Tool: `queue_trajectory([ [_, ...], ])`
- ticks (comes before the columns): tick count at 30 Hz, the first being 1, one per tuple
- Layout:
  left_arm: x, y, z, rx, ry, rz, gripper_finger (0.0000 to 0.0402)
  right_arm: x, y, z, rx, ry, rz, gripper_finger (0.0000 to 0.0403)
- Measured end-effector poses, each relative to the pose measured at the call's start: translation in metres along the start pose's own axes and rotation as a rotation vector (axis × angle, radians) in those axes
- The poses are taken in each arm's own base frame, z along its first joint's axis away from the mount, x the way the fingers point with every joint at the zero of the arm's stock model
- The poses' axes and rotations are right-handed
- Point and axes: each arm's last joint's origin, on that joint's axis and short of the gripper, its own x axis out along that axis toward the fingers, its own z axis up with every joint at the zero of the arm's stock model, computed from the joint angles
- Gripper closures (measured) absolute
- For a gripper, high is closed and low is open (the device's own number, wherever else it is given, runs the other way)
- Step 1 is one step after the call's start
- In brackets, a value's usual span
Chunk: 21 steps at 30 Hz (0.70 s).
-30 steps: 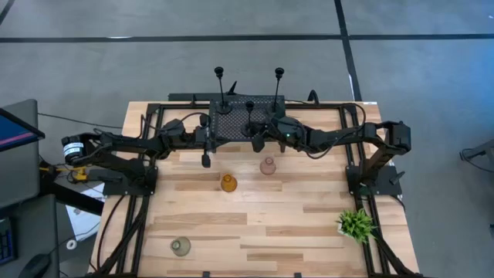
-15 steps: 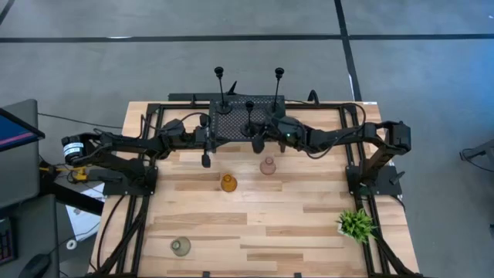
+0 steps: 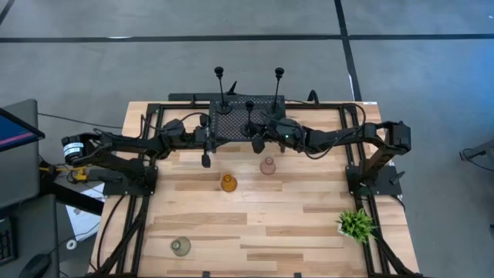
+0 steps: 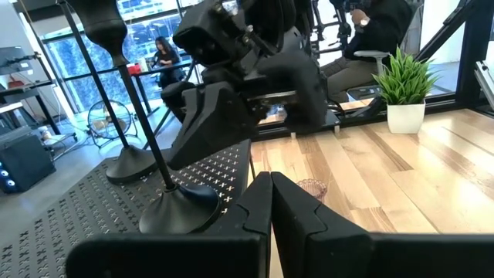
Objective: Pick & Place candle stick holders
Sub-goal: Put the black candle holder on the shelf
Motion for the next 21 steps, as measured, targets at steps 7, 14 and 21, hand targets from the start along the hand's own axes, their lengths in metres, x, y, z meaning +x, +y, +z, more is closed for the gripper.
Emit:
queue_trajectory([
  [7,0.0,0.0,0.0,0.0,0.0,0.0,0.0396,-0.0017,0.0016,0.0007,0.025,-0.036,-0.083,0.0403],
  [14,0.0,-0.0001,0.0,0.0,0.0,-0.001,0.0396,-0.0016,0.0014,0.0016,0.029,-0.045,-0.085,0.0403],
  [21,0.0,-0.0001,0.0001,0.0,-0.001,-0.001,0.0396,0.0037,0.0058,-0.0007,0.04,-0.084,-0.054,0.0403],
])
